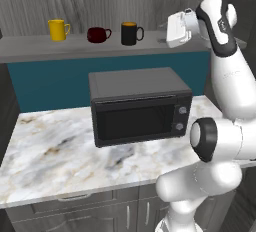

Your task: Pick the mug on the counter and place it in the cabinet with the handle facing the right, like the mugs already inside.

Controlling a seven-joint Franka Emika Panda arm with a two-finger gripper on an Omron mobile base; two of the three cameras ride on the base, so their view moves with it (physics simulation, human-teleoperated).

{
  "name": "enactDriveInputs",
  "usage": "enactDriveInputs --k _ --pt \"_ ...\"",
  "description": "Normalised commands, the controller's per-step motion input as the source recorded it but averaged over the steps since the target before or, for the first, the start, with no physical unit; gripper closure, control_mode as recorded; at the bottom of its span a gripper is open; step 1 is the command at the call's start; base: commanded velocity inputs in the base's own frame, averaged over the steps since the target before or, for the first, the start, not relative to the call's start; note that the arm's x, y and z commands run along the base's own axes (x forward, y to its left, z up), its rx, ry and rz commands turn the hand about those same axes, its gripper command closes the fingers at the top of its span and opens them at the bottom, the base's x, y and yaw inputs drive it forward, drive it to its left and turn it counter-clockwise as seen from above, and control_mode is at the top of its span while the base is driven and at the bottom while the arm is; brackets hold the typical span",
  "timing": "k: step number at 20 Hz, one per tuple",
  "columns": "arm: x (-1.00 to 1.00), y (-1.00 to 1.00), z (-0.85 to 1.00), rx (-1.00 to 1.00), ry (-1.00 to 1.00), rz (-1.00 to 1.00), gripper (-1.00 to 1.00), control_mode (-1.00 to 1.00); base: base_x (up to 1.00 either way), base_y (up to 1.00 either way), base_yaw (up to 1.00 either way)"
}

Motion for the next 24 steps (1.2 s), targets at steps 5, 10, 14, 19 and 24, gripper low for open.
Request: enactDriveInputs --k 5,10,14,19,24 --pt "-0.57 0.09 0.0 0.0 -0.02 -0.03 -1.0 -1.0 0.0 0.0 0.0" --pt "-0.59 0.13 0.0 0.0 -0.02 -0.03 -1.0 -1.0 0.0 0.0 0.0" --pt "-0.59 0.14 0.0 0.0 -0.01 -0.03 -1.0 -1.0 0.0 0.0 0.0" --pt "-0.53 0.17 -0.02 0.0 0.0 -0.03 -1.0 -1.0 0.0 0.0 0.0" --pt "-0.39 0.15 -0.14 -0.08 0.0 -0.02 -1.0 -1.0 0.0 0.0 0.0"
